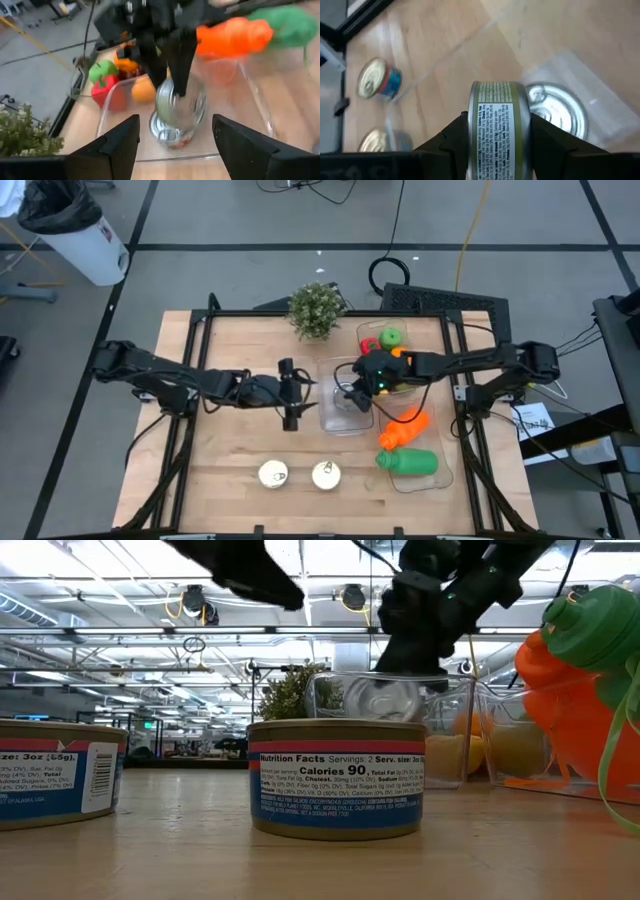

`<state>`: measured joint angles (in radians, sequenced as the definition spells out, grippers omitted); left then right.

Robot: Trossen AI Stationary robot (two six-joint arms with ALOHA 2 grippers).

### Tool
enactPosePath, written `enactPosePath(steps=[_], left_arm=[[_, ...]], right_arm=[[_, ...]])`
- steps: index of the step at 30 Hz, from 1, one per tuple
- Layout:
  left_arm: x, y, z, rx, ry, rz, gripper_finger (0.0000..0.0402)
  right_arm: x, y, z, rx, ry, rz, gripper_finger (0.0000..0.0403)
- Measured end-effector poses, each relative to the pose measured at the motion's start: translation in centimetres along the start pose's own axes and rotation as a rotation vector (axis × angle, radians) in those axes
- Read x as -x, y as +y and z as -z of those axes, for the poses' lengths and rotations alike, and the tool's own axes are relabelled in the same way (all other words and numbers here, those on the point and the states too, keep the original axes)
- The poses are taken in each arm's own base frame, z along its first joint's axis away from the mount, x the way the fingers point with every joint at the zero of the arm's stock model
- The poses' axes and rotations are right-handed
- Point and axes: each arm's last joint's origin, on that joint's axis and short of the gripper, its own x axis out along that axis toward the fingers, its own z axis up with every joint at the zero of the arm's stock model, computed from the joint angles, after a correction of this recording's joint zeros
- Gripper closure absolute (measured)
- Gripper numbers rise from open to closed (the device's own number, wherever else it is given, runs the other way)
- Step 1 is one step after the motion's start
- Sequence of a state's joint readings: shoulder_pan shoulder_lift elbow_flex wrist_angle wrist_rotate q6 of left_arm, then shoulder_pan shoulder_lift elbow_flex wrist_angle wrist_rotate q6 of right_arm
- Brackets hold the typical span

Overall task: Pick & Place Food Item
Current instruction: Put the green tuna can into the middle transparent bin

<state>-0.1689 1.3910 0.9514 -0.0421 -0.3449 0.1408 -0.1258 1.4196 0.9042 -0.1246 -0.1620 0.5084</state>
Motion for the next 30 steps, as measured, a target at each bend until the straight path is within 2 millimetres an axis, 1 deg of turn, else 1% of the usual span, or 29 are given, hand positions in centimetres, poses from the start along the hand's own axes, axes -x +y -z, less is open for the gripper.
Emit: enactPosePath(steps=[2,5,8,11,13,16,18,21,25,30], left_arm=[[-0.1,0.4,0.0,0.036,-0.027,-0.012,0.0144],[-0.5,0.7,0.9,0.05,0.021,-0.024,0.0138],[-0.5,1.0,0.8,0.061,0.011,-0.032,0.0133],[-0.6,1.0,0.8,0.061,0.017,-0.026,0.0133],[-0.6,0.9,0.8,0.062,0.014,-0.009,0.0133],[-0.6,0.9,0.8,0.061,0.014,0.004,0.0133],[-0.6,0.9,0.8,0.06,0.015,0.006,0.0133],[-0.6,0.9,0.8,0.057,0.015,0.006,0.0133],[-0.6,0.9,0.8,0.058,0.015,0.006,0.0133],[-0.6,0.9,0.8,0.06,0.014,0.006,0.0133]], right_arm=[[-0.4,-0.1,0.1,0.001,0.006,0.01,0.0254],[-1.4,-0.2,0.1,0.003,0.001,0.005,0.0254],[-2.2,-0.3,0.1,0.004,-0.004,-0.002,0.0254],[-2.5,-0.4,0.0,0.019,-0.015,-0.006,0.0252],[-2.5,-0.4,0.0,0.04,-0.016,-0.006,0.0232],[-2.4,-0.5,0.3,0.095,0.004,0.001,0.0186],[-2.1,-0.3,0.0,0.129,-0.016,-0.008,0.016],[-1.6,-0.1,-0.2,0.163,-0.034,-0.013,0.0134],[-1.0,0.0,-0.4,0.205,-0.062,0.009,0.0118],[-0.5,0.2,-0.6,0.288,-0.125,0.123,0.0122]])
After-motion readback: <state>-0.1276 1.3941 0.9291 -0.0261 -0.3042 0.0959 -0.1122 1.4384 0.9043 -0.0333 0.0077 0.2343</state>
